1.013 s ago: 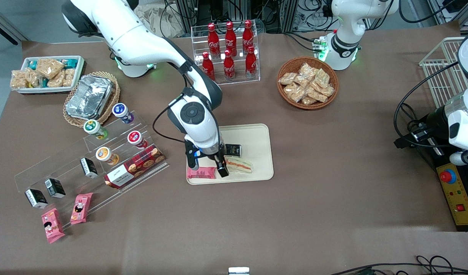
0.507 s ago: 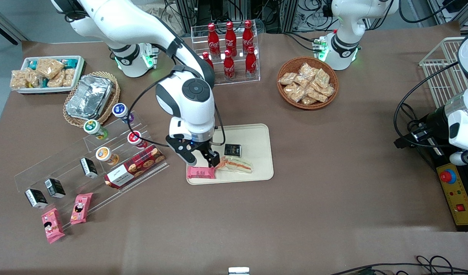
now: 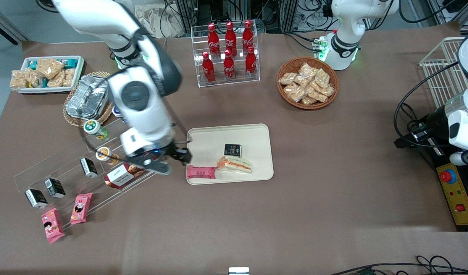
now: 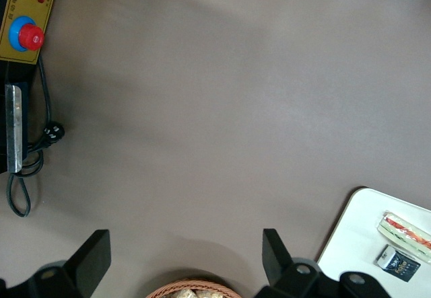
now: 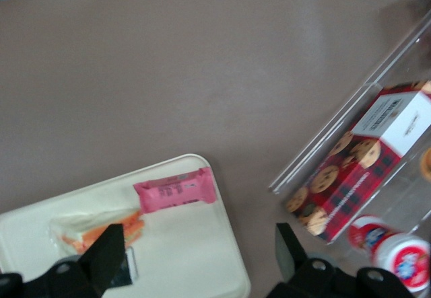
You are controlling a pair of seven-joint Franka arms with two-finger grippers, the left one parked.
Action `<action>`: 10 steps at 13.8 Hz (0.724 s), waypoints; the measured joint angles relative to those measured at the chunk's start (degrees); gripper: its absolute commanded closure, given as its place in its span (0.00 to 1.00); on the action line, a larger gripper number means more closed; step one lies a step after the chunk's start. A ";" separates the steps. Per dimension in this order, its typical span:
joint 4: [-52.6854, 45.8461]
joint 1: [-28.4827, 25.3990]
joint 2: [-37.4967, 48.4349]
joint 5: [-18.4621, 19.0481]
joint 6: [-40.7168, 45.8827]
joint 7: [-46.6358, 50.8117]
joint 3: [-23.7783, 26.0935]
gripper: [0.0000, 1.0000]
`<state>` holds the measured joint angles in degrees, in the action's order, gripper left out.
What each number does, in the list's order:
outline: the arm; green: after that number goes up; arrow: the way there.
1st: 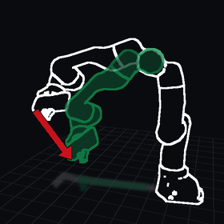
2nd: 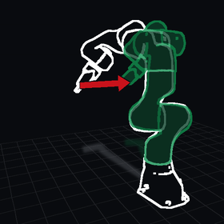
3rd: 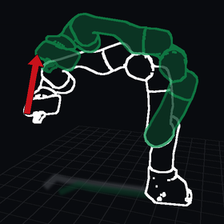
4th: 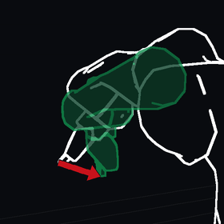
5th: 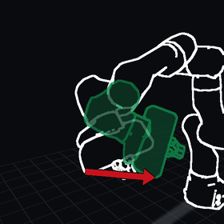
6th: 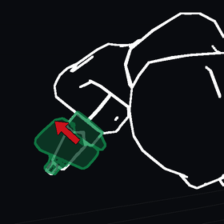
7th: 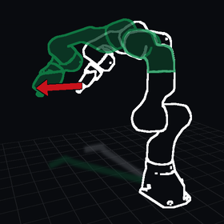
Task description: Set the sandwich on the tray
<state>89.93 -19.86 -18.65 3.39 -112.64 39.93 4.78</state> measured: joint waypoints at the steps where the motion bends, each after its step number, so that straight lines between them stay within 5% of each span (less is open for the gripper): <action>1: -0.06 2.73 1.43 -1.32 1.97 -5.39 -0.06 0.01; 10: -1.37 19.62 12.57 -2.08 18.48 -32.02 -2.32 0.01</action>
<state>88.56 -0.24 -6.08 1.31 -94.16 7.92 2.46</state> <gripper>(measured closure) 0.004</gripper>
